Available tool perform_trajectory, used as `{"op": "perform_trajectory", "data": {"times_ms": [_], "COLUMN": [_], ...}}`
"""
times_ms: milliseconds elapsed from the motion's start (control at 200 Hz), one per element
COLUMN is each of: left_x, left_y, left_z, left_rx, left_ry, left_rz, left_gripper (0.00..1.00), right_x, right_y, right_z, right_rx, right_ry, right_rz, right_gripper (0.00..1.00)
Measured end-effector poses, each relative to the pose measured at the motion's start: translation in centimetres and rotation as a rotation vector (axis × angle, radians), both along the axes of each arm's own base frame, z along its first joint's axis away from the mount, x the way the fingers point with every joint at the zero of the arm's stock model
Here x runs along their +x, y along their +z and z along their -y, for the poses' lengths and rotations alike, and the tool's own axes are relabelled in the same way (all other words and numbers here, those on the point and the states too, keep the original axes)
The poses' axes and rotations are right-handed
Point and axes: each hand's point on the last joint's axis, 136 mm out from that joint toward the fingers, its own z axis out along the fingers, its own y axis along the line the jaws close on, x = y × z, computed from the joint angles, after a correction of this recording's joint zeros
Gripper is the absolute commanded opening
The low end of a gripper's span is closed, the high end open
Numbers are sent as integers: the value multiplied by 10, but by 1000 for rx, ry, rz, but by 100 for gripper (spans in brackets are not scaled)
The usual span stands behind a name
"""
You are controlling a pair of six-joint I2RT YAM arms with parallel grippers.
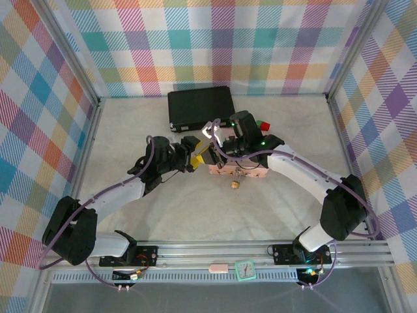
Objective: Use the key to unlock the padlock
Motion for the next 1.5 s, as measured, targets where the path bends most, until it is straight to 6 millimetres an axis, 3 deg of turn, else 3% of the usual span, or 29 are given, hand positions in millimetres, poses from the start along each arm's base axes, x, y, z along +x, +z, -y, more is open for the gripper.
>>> {"op": "perform_trajectory", "data": {"times_ms": [175,495,600,890,1115,1205,1285,1385,1500], "left_x": [-7,-10,-10,-12,-13,-11,-8,-3,0], "left_y": [-10,-1,0,-1,-1,3,7,19,44], "left_z": [-1,-2,-2,-3,-10,-12,-16,-22,-31], "left_rx": [13,1,0,20,92,116,155,232,328], "left_ry": [-7,-12,-14,-18,-13,-10,-4,15,56], "left_rz": [-60,-51,-52,-45,-20,12,54,149,320], "left_gripper": [59,51,40,0,0,0,0,0,0], "right_x": [1,4,4,4,6,8,12,23,30], "right_y": [-16,-28,-33,-37,-34,-31,-30,-23,-9], "right_z": [0,0,-1,-1,0,0,3,10,19], "right_rx": [-42,-67,-73,-82,-80,-77,-87,-97,-67], "right_ry": [39,67,73,82,82,78,46,-42,-170], "right_rz": [51,89,84,88,103,110,108,94,60], "right_gripper": [0,0,0,0,0,34,56,67,68]}}
